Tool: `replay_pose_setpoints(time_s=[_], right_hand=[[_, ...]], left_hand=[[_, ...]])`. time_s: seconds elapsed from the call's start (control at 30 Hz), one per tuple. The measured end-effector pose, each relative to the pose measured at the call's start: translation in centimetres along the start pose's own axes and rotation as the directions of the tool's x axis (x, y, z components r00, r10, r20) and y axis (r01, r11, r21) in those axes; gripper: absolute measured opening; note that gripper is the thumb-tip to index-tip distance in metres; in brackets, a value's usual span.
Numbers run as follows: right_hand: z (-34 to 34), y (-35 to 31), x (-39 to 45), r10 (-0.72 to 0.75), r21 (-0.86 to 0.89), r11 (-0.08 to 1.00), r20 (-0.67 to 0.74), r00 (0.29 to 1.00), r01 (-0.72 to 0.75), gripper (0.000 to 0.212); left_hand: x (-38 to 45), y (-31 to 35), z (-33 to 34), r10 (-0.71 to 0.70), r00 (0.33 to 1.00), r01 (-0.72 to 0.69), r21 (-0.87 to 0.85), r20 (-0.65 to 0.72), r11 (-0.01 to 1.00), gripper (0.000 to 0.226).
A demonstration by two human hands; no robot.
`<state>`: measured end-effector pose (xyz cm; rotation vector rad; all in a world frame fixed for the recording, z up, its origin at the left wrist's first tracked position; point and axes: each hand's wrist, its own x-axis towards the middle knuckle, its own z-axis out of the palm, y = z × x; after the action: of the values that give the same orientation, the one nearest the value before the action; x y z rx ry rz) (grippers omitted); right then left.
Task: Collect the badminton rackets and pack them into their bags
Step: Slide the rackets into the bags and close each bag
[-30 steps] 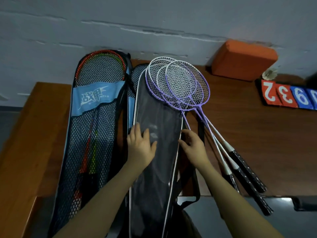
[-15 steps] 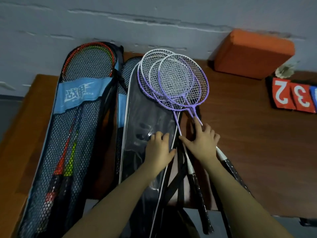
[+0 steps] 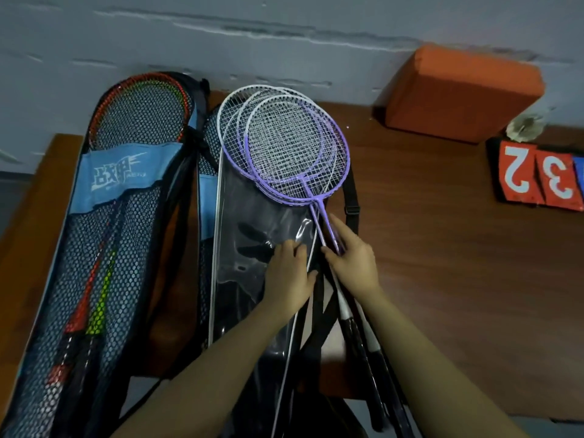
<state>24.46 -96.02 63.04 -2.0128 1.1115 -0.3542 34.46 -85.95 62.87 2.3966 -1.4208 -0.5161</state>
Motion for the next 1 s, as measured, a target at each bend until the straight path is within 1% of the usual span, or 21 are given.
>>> replay_pose_setpoints(time_s=[0.07, 0.13, 0.23, 0.3, 0.4, 0.57, 0.6, 0.7, 0.77, 0.9, 1.0], right_hand=[[-0.1, -0.2, 0.2, 0.055, 0.113, 0.992, 0.009, 0.998, -0.056, 0.066], [0.0, -0.4, 0.4, 0.078, 0.123, 0.989, 0.042, 0.996, -0.083, 0.062], [0.3, -0.9, 0.8, 0.11, 0.157, 0.98, 0.077, 0.991, -0.121, 0.06], [0.2, -0.9, 1.3, 0.158, 0.235, 0.957, 0.08, 0.984, -0.172, 0.058], [-0.8, -0.9, 1.6, 0.247, 0.452, 0.846, 0.141, 0.959, -0.284, 0.053], [-3.2, -1.4, 0.4, 0.272, 0.667, 0.654, 0.232, 0.934, -0.356, 0.044], [-3.6, -1.4, 0.2, 0.286, 0.679, 0.643, 0.217, 0.933, -0.355, 0.042], [-4.5, -0.6, -0.4, 0.324, 0.673, 0.672, 0.108, 0.94, -0.309, 0.036], [-5.4, -0.2, -0.9, 0.332, 0.668, 0.69, 0.053, 0.942, -0.281, 0.035], [-6.9, 0.4, -1.6, 0.374, 0.689, 0.682, -0.039, 0.927, -0.246, 0.035], [-6.9, 1.2, -1.8, 0.384, 0.683, 0.69, -0.066, 0.921, -0.239, 0.036]], left_hand=[[-0.3, 0.1, 0.2, 0.008, 1.0, -0.008, -0.013, 0.01, 1.0, 0.042], [-0.5, 0.1, 0.5, 0.006, 1.0, -0.006, -0.044, 0.011, 0.999, 0.038], [-0.5, 0.2, 0.5, -0.067, 0.997, 0.07, -0.131, 0.029, 0.989, 0.034], [-0.4, 0.4, 0.3, -0.13, 0.99, 0.136, -0.185, 0.046, 0.973, 0.031], [-0.3, 0.7, 0.1, -0.183, 0.981, 0.194, -0.217, 0.068, 0.957, 0.026], [-0.1, 1.0, 0.2, -0.154, 0.986, 0.161, -0.124, 0.065, 0.979, 0.028], [0.1, 1.2, 0.2, -0.15, 0.986, 0.158, -0.112, 0.073, 0.981, 0.029], [0.9, 1.7, 0.0, -0.138, 0.988, 0.146, -0.111, 0.073, 0.983, 0.035], [1.4, 2.1, 0.1, -0.143, 0.988, 0.149, -0.121, 0.057, 0.981, 0.031], [2.1, 2.6, 0.1, -0.204, 0.979, 0.195, -0.254, -0.01, 0.947, 0.01], [2.6, 2.7, -0.3, -0.248, 0.968, 0.223, -0.343, -0.029, 0.913, 0.016]])
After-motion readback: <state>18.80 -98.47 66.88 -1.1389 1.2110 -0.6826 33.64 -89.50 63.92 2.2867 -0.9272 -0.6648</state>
